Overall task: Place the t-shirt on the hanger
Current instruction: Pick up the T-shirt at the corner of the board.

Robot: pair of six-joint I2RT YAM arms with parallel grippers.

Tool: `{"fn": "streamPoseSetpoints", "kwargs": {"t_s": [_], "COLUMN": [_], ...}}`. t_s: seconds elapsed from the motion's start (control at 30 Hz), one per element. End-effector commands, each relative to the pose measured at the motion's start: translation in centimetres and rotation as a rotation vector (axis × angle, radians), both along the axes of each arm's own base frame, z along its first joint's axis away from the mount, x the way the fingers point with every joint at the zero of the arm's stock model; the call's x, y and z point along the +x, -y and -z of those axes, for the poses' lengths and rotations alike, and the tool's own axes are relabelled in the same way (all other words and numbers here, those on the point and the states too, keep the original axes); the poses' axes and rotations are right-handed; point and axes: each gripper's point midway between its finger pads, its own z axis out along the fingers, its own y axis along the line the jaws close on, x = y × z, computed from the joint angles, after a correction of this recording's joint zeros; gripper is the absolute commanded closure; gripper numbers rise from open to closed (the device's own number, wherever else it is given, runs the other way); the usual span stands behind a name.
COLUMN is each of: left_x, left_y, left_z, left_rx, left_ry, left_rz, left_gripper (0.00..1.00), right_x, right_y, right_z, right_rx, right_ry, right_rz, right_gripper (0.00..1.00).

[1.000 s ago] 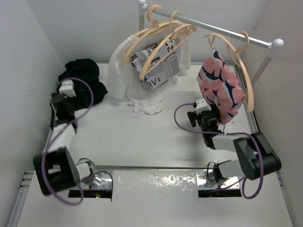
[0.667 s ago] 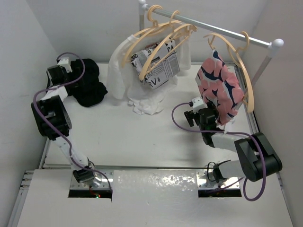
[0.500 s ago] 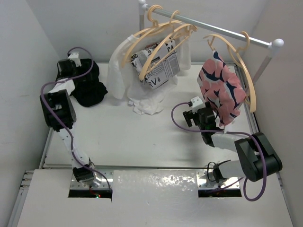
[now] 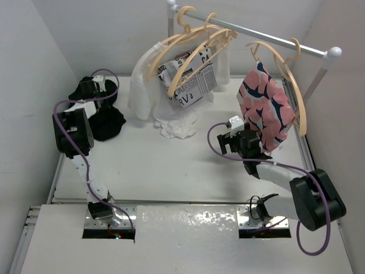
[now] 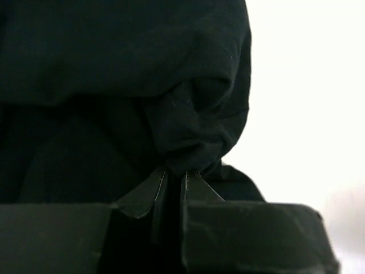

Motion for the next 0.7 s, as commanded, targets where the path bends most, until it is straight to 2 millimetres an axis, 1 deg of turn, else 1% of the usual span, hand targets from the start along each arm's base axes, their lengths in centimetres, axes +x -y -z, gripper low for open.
{"fn": "streamPoseSetpoints", "kwargs": {"t_s": [0.0, 0.03, 0.07, 0.1, 0.13, 0.17, 0.2, 0.23, 0.27, 0.3, 0.33, 0.37, 0.4, 0.43, 0.47, 0.5, 0.53, 0.57, 0.6, 0.63, 0.67], "left_x": [-1.5, -3.3, -4.3, -6.3, -8.7, -10.5, -14.1, -16.2, -18.2, -21.9, -23.6, -25.4, -28.6, -30.0, -31.6, -33.0, -33.9, -35.1, -35.6, -36.7, -37.4], "left_y": [-1.2, -0.6, 0.1, 0.6, 0.9, 1.3, 2.1, 2.5, 3.3, 4.4, 5.7, 6.5, 7.8, 8.8, 10.6, 11.8, 13.7, 15.0, 16.1, 18.4, 19.6], "left_z": [-6.0, -8.0, -9.4, -14.3, -14.1, -16.0, -19.9, -20.9, -22.5, -26.1, -28.1, -30.1, -34.4, -36.5, -36.7, -40.5, -41.7, -43.4, -43.7, -43.9, -44.3], "left_rx": [0.095, 0.106, 0.110, 0.158, 0.173, 0.206, 0.278, 0.306, 0.333, 0.397, 0.412, 0.434, 0.447, 0.430, 0.333, 0.323, 0.265, 0.179, 0.123, 0.044, -0.019], "left_ry": [0.091, 0.109, 0.129, 0.199, 0.176, 0.194, 0.225, 0.228, 0.249, 0.310, 0.360, 0.403, 0.483, 0.517, 0.494, 0.573, 0.612, 0.648, 0.658, 0.676, 0.693], "left_rz": [-0.021, -0.007, 0.022, 0.046, 0.060, 0.088, 0.134, 0.156, 0.195, 0.238, 0.290, 0.311, 0.319, 0.335, 0.385, 0.409, 0.475, 0.485, 0.518, 0.630, 0.670], "left_gripper": [1.00, 1.00, 1.00, 1.00, 1.00, 1.00, 1.00, 1.00, 1.00, 1.00, 1.00, 1.00, 1.00, 1.00, 1.00, 1.00, 1.00, 1.00, 1.00, 1.00, 1.00], "right_x": [0.5, 0.0, -0.3, -0.8, -1.0, -1.2, -1.8, -1.7, -1.8, -2.0, -2.5, -2.8, -3.2, -3.7, -4.6, -5.1, -5.4, -5.9, -6.2, -6.6, -7.2], "right_y": [-2.2, -2.6, -2.9, -3.3, -3.8, -3.9, -3.8, -4.0, -3.9, -3.9, -4.7, -5.1, -5.7, -6.2, -7.4, -7.8, -7.9, -8.0, -7.8, -7.7, -7.5], "right_z": [-3.7, -3.8, -4.2, -5.1, -5.9, -6.7, -7.7, -9.4, -10.5, -12.7, -13.8, -14.7, -16.4, -17.6, -18.4, -19.9, -20.7, -21.9, -22.8, -23.9, -23.8], "right_rx": [0.129, 0.139, 0.147, 0.159, 0.177, 0.182, 0.192, 0.216, 0.230, 0.246, 0.269, 0.287, 0.311, 0.331, 0.357, 0.369, 0.376, 0.377, 0.372, 0.363, 0.342], "right_ry": [0.073, 0.054, 0.054, 0.061, 0.065, 0.074, 0.080, 0.105, 0.121, 0.145, 0.143, 0.143, 0.143, 0.151, 0.140, 0.141, 0.146, 0.149, 0.162, 0.180, 0.151], "right_rz": [-0.038, -0.060, -0.071, -0.089, -0.110, -0.119, -0.119, -0.116, -0.115, -0.115, -0.164, -0.190, -0.220, -0.257, -0.335, -0.365, -0.383, -0.398, -0.402, -0.415, -0.424], "right_gripper": [0.01, 0.01, 0.01, 0.01, 0.01, 0.01, 0.01, 0.01, 0.01, 0.01, 0.01, 0.01, 0.01, 0.01, 0.01, 0.01, 0.01, 0.01, 0.01, 0.01, 0.01]}}
